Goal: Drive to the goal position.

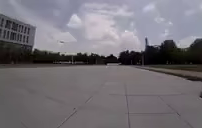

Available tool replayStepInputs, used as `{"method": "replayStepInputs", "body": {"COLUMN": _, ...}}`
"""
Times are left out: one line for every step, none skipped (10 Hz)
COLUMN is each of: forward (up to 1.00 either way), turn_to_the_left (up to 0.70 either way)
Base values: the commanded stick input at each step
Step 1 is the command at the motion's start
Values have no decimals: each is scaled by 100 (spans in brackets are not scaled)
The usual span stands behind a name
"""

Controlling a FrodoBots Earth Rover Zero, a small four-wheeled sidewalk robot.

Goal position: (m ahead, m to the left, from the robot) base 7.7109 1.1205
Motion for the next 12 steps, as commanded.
{"method": "replayStepInputs", "body": {"forward": 50, "turn_to_the_left": -2}}
{"method": "replayStepInputs", "body": {"forward": 50, "turn_to_the_left": -2}}
{"method": "replayStepInputs", "body": {"forward": 50, "turn_to_the_left": -2}}
{"method": "replayStepInputs", "body": {"forward": 50, "turn_to_the_left": -2}}
{"method": "replayStepInputs", "body": {"forward": 50, "turn_to_the_left": -2}}
{"method": "replayStepInputs", "body": {"forward": 50, "turn_to_the_left": -2}}
{"method": "replayStepInputs", "body": {"forward": 50, "turn_to_the_left": -2}}
{"method": "replayStepInputs", "body": {"forward": 50, "turn_to_the_left": -2}}
{"method": "replayStepInputs", "body": {"forward": 50, "turn_to_the_left": -2}}
{"method": "replayStepInputs", "body": {"forward": 50, "turn_to_the_left": -2}}
{"method": "replayStepInputs", "body": {"forward": 50, "turn_to_the_left": -2}}
{"method": "replayStepInputs", "body": {"forward": 50, "turn_to_the_left": -2}}
